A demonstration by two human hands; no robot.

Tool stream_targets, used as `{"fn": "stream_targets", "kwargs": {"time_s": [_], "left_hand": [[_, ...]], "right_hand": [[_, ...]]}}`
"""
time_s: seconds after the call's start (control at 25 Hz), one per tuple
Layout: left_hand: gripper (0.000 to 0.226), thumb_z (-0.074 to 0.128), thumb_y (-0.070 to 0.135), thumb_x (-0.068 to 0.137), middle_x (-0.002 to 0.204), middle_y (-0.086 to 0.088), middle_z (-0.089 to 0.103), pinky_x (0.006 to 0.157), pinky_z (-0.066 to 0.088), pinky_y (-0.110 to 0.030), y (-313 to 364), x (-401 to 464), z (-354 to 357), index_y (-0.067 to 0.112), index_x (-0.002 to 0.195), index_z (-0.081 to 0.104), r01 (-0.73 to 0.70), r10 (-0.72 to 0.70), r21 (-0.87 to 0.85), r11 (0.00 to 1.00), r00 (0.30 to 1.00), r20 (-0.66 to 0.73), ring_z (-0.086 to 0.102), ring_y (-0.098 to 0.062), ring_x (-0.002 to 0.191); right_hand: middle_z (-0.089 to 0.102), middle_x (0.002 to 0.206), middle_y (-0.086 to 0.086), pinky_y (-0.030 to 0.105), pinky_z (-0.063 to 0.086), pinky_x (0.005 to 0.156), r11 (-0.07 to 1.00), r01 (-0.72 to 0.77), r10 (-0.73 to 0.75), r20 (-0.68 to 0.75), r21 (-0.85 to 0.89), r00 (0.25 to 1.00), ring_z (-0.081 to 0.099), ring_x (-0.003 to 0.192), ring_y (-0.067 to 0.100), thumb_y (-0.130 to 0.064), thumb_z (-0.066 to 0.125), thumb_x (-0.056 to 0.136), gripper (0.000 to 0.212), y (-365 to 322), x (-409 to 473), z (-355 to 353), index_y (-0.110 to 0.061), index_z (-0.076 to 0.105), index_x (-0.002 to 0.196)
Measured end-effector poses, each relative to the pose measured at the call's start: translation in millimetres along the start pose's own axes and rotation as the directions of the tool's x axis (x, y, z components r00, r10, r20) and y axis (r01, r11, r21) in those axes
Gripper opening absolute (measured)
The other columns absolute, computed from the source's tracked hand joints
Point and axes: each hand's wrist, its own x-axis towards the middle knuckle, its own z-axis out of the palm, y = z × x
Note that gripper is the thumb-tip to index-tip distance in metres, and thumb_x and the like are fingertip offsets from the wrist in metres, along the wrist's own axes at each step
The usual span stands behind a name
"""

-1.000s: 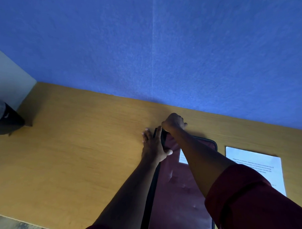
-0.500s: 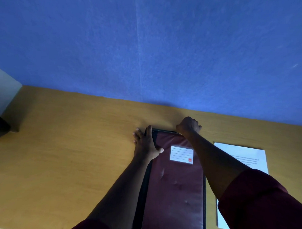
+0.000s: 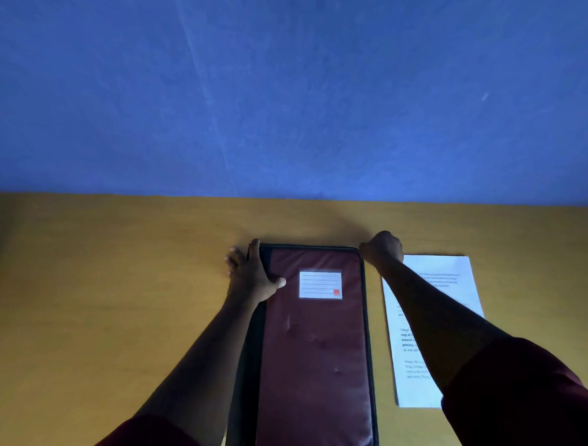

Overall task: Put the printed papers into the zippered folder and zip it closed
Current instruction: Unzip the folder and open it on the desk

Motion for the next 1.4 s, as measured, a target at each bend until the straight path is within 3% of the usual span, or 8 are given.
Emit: {"fn": "stream_targets", "kwargs": {"time_s": [0.16, 0.32, 0.44, 0.72, 0.84, 0.92, 1.12, 1.4], "left_hand": [[0.115, 0.08, 0.046, 0.077, 0.161, -0.029, -0.01, 0.119, 0.021, -0.059, 1, -1, 1, 0.023, 0.158, 0.001, 0.001, -0.001, 0.003, 1.0, 1.0, -0.007, -0.01, -0.049, 0.148], [0.116, 0.081, 0.045, 0.077, 0.161, -0.029, -0.011, 0.118, 0.022, -0.059, 1, -1, 1, 0.023, 0.157, 0.0, 0.001, -0.001, -0.001, 1.0, 1.0, -0.006, -0.01, -0.049, 0.148], [0.116, 0.08, 0.045, 0.078, 0.161, -0.028, -0.013, 0.119, 0.021, -0.059, 1, 0, 2, 0.023, 0.157, -0.001, 0.005, -0.005, 0.0, 1.0, 1.0, -0.001, -0.012, -0.048, 0.149], [0.116, 0.079, 0.046, 0.079, 0.161, -0.028, -0.016, 0.12, 0.018, -0.059, 0, 2, 4, 0.024, 0.158, -0.004, 0.013, -0.013, 0.006, 1.0, 1.0, 0.013, -0.014, -0.048, 0.148], [0.115, 0.076, 0.049, 0.082, 0.16, -0.028, -0.019, 0.121, 0.015, -0.058, -2, 2, 6, 0.025, 0.158, -0.007, 0.0, 0.0, 0.022, 1.0, 1.0, 0.024, -0.016, -0.048, 0.148], [0.115, 0.072, 0.053, 0.083, 0.16, -0.027, -0.021, 0.121, 0.012, -0.057, -5, 1, 7, 0.026, 0.157, -0.013, -0.007, 0.006, 0.048, 0.999, 0.999, 0.038, -0.018, -0.047, 0.148], [0.115, 0.068, 0.058, 0.084, 0.16, -0.024, -0.023, 0.12, 0.012, -0.057, -8, 0, 7, 0.03, 0.156, -0.018, -0.019, 0.016, 0.054, 0.998, 0.998, 0.054, -0.02, -0.045, 0.148], [0.113, 0.063, 0.063, 0.085, 0.163, -0.02, -0.017, 0.118, 0.022, -0.058, -19, -8, 0, 0.032, 0.154, -0.021, -0.068, 0.059, 0.105, 0.992, 0.995, 0.083, -0.016, -0.042, 0.15]], "right_hand": [[0.068, 0.112, 0.02, 0.039, 0.053, 0.085, 0.987, 0.152, -0.152, -0.005, -0.044, 0.988, 0.061, 0.108, 0.039, -0.013, 0.062, 0.086, 0.029, 16, 1, -10, -0.002, 0.067, 0.112], [0.069, 0.109, 0.01, 0.04, 0.058, 0.084, 0.884, 0.467, -0.464, 0.061, -0.033, 0.884, 0.065, 0.103, 0.029, 0.002, 0.07, 0.08, 0.032, 26, -2, -12, -0.013, 0.071, 0.108], [0.064, 0.111, 0.01, 0.041, 0.057, 0.082, 0.822, 0.564, -0.559, 0.085, -0.073, 0.825, 0.062, 0.102, 0.028, 0.007, 0.07, 0.08, 0.038, 28, -6, -6, -0.015, 0.072, 0.111], [0.065, 0.099, 0.011, 0.042, 0.057, 0.068, 0.814, 0.547, -0.55, 0.045, -0.196, 0.834, 0.062, 0.086, 0.032, -0.003, 0.065, 0.088, 0.014, 32, -8, -5, -0.012, 0.069, 0.098], [0.061, 0.087, 0.011, 0.034, 0.047, 0.054, 0.816, 0.511, -0.527, 0.016, -0.269, 0.85, 0.057, 0.071, 0.032, 0.0, 0.055, 0.089, 0.015, 36, -16, 0, -0.012, 0.062, 0.091], [0.06, 0.084, 0.01, 0.032, 0.043, 0.053, 0.83, 0.489, -0.51, -0.01, -0.268, 0.86, 0.056, 0.07, 0.032, 0.0, 0.055, 0.088, 0.014, 40, -24, 1, -0.013, 0.062, 0.089], [0.061, 0.084, 0.009, 0.034, 0.049, 0.056, 0.848, 0.47, -0.488, -0.017, -0.247, 0.872, 0.06, 0.073, 0.033, -0.008, 0.061, 0.09, 0.005, 55, -42, 1, -0.013, 0.062, 0.088], [0.059, 0.086, 0.009, 0.032, 0.044, 0.057, 0.855, 0.447, -0.468, -0.02, -0.264, 0.884, 0.058, 0.076, 0.035, -0.007, 0.055, 0.09, 0.006, 75, -74, 10, -0.012, 0.057, 0.09]]}}
